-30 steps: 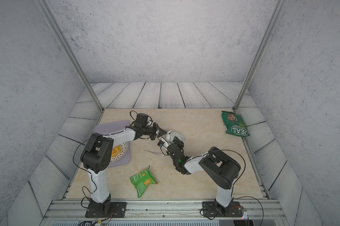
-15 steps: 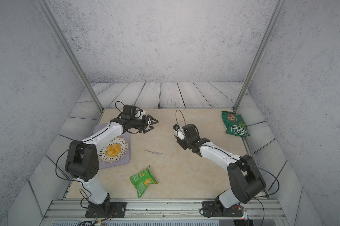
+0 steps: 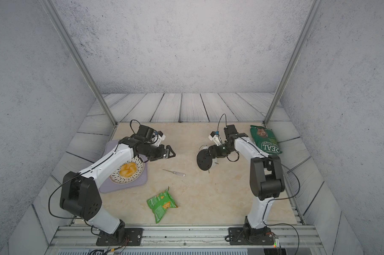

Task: Remove the battery from the alarm
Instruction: Adjust the alarm at the center of the board.

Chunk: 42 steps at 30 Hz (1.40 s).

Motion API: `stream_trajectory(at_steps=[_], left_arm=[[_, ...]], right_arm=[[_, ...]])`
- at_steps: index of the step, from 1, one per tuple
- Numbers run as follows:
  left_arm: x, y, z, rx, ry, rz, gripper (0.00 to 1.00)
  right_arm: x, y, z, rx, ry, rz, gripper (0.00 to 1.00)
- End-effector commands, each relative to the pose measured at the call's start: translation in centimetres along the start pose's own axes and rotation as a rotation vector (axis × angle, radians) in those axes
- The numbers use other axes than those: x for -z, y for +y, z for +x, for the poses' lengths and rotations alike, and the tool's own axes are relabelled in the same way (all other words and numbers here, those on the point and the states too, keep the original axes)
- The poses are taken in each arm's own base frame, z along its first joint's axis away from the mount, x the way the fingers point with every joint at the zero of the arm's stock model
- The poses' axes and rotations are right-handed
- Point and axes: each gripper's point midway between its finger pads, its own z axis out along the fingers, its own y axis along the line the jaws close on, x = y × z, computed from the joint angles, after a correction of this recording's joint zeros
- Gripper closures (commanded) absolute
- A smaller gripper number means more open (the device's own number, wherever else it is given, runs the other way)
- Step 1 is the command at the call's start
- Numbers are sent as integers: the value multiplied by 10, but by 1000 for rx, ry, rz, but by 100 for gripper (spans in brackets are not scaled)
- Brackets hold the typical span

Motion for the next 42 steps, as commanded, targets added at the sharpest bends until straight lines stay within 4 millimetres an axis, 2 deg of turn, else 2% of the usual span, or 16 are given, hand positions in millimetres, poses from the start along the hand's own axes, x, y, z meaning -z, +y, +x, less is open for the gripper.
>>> stream_trajectory(at_steps=[1,4,9,12,21,22,23,24,25,28,31,33,35,38,42], left_arm=[[-4,-3,11,-75,42,-9,7],[-7,-2,13,-85,54,-23,7],[-15,-1,14,-89,73,-23,7],[-21,3,13,-88,80,-32,7],[-38,-1,0,-86,91,-23,7],[-39,-2,-4,-83,84,-16,7],[-42,-4,-6,-77,81,-5,7],[-46,-6,-8,-68,83,14,7],[-49,-9,-11,-63,80,32,7],[-60,-14,-20,-44,79,67,8],[-72,-17,-35,-52,73,87,10],[-80,-23,-47,-71,65,109,12],[-87,-33,-61,-101,53,132,18],[-108,-40,-67,-140,79,149,34],[-129,-48,-80,-207,85,151,40]], right_arm=[[-14,24,-1,-105,69,-259,63],[-28,11,-5,-139,96,-277,55],[-36,-8,-16,-155,103,-243,33],[-39,-22,-19,-160,121,-188,27],[-30,-57,-50,-140,42,38,17],[-27,-61,-54,-140,29,74,7],[-24,-67,-58,-138,11,120,2],[-20,-72,-61,-145,-4,169,1],[-15,-75,-64,-147,-22,208,1],[5,-68,-65,-181,-71,269,2],[24,-63,-48,-278,-130,336,6],[33,-54,-29,-384,-183,335,13],[32,-47,-12,-461,-228,299,20],[20,-41,6,-528,-272,212,28],[5,-44,17,-575,-294,160,37]])
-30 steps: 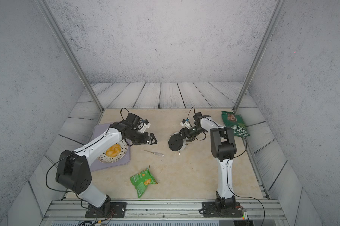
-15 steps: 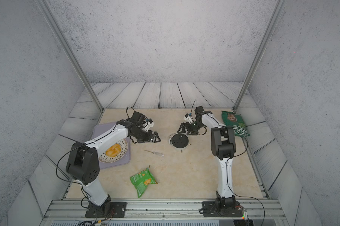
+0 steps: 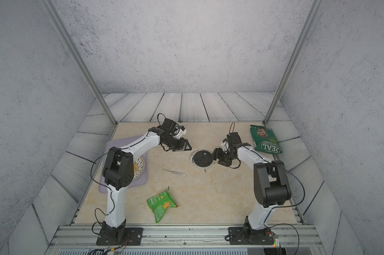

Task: Remove the battery from the alarm
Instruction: Adjust the alarm at the center of the board.

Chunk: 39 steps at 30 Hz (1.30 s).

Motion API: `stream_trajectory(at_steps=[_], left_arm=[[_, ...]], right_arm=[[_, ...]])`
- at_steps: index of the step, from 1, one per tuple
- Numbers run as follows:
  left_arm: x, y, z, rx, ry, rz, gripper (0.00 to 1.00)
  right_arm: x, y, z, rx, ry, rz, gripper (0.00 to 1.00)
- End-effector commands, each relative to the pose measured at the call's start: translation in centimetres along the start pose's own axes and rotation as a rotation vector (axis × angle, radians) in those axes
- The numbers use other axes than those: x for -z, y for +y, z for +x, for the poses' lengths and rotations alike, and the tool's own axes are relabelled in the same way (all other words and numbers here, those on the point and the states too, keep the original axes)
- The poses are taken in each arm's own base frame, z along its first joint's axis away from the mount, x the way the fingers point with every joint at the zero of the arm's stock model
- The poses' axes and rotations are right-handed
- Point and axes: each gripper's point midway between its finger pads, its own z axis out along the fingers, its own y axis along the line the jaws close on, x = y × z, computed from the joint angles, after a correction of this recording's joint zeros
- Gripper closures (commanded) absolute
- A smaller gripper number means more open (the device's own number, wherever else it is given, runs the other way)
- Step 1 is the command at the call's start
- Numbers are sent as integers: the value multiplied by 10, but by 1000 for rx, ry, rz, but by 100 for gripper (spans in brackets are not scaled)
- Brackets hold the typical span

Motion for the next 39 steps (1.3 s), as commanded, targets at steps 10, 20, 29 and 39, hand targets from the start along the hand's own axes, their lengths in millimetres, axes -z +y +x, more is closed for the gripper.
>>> stream_trajectory(at_steps=[10,20,29,39], left_arm=[[-63,-17,-7,-67,83,134,52],[-44,-9,51,104,140,138,54],[-11,14,85,186,118,-14,51],[18,19,83,266,66,-39,38]], right_arm=[[-40,4,-16,-47,-26,-114,49],[-58,27,-18,161,139,-109,60],[-78,52,-11,348,221,-84,59],[-4,29,-28,510,45,261,26]])
